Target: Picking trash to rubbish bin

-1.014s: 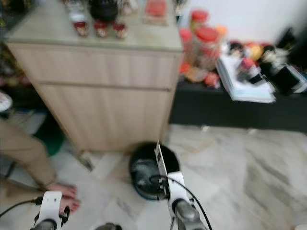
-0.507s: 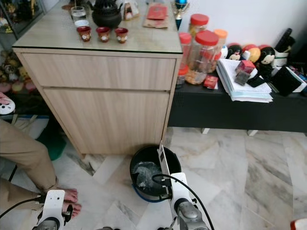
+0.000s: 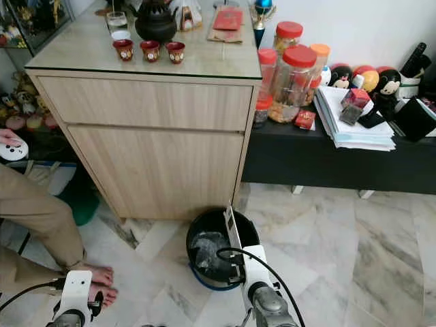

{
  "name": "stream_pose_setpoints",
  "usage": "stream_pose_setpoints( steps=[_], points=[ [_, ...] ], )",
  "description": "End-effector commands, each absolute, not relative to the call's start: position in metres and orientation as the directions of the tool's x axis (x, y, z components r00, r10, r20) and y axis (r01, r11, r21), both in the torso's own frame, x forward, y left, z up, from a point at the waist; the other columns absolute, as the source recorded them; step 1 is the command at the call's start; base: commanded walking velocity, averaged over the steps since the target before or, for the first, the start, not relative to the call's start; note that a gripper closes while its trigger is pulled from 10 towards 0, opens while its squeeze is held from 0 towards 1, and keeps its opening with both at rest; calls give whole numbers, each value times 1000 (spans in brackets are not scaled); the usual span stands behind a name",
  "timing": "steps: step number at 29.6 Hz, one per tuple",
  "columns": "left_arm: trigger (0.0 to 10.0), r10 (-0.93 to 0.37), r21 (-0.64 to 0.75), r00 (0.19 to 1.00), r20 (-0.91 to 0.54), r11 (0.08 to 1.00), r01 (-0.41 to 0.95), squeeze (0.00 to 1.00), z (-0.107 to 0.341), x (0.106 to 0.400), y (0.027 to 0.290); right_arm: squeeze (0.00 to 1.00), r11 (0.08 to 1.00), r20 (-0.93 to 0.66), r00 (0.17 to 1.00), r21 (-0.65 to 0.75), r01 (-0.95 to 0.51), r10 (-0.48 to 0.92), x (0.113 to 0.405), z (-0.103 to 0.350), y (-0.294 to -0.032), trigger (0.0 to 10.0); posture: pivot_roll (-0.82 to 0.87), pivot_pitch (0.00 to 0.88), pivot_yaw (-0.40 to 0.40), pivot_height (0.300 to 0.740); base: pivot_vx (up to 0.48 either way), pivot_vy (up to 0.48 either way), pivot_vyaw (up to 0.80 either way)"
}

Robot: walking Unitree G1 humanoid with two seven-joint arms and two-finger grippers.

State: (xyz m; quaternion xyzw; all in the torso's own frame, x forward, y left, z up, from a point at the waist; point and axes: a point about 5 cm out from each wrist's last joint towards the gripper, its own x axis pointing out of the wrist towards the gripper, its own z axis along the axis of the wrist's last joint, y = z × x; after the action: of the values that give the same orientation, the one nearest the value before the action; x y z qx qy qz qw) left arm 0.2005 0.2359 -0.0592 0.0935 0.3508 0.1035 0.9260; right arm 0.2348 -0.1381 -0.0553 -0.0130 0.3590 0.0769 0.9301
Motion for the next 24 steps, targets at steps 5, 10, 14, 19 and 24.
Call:
stream_pose_setpoints(
  steps=[5, 10, 14, 19, 24],
  points=[
    [10000, 258, 253, 720, -644, 960, -119, 0, -62, 196, 236, 0, 989, -679, 722, 40, -144, 132, 232, -57, -138, 10000, 131, 165, -51, 740, 287, 0, 0],
    [10000, 258, 253, 722, -643, 960, -117, 0, -62, 197, 236, 0, 989, -679, 722, 40, -143, 132, 232, -57, -138, 10000, 130, 166, -50, 740, 295, 0, 0],
    [10000, 257, 254, 723, -642, 960, -116, 0, -61, 197, 236, 0, 989, -679, 722, 41, -146, 134, 232, -57, -137, 10000, 130, 164, -50, 740, 295, 0, 0],
    [10000, 256, 255, 726, -639, 960, -114, 0, -61, 199, 236, 0, 988, -680, 721, 41, -148, 136, 232, -57, -137, 10000, 132, 164, -50, 740, 292, 0, 0],
    [10000, 256, 257, 731, -633, 960, -113, 0, -59, 201, 236, 0, 988, -680, 720, 41, -149, 137, 232, -57, -137, 10000, 133, 163, -50, 740, 231, 0, 0]
  ],
)
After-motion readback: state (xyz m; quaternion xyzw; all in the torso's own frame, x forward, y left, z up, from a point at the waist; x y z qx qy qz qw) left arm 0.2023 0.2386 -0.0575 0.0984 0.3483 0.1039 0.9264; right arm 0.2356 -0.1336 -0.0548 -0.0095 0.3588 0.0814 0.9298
